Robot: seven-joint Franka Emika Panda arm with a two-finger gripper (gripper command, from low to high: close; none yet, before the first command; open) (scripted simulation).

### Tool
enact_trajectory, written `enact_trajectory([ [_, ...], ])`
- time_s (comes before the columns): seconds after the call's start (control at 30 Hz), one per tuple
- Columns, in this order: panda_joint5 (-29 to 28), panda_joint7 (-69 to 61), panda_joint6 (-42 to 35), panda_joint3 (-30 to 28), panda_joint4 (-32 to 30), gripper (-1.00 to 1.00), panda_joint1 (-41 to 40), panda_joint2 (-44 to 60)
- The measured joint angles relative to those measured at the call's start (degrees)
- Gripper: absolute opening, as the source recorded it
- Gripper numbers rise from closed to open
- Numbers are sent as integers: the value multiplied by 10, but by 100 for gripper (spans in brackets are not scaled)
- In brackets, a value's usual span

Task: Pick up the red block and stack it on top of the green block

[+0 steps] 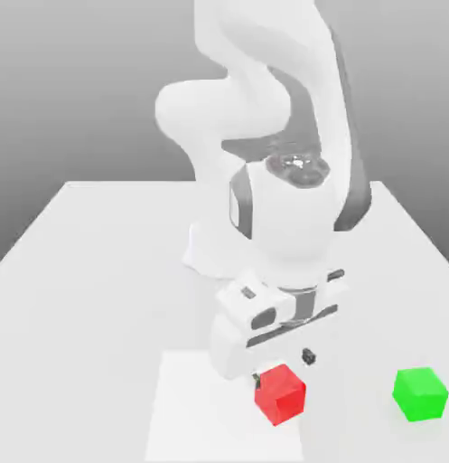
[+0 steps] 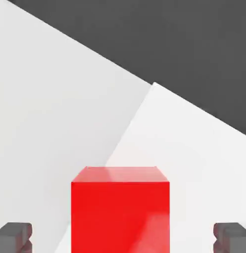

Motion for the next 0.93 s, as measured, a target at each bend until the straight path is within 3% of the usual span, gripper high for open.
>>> enact_trajectory([
  [0.03, 0, 0, 11, 0, 2, -100, 0, 13],
  [0.27, -1, 1, 9, 1, 2, -100, -1, 12],
  [0.43, -1, 1, -68, 2, -12, -100, -2, -79],
  [0.67, -22, 81, -166, 87, 80, -100, 104, -83],
  [0.8, -54, 120, -125, 94, 111, -100, 140, -11],
  [0.83, -61, 126, -109, 89, 113, 100, 145, 8],
  [0.93, -61, 126, -109, 89, 113, 100, 145, 8],
])
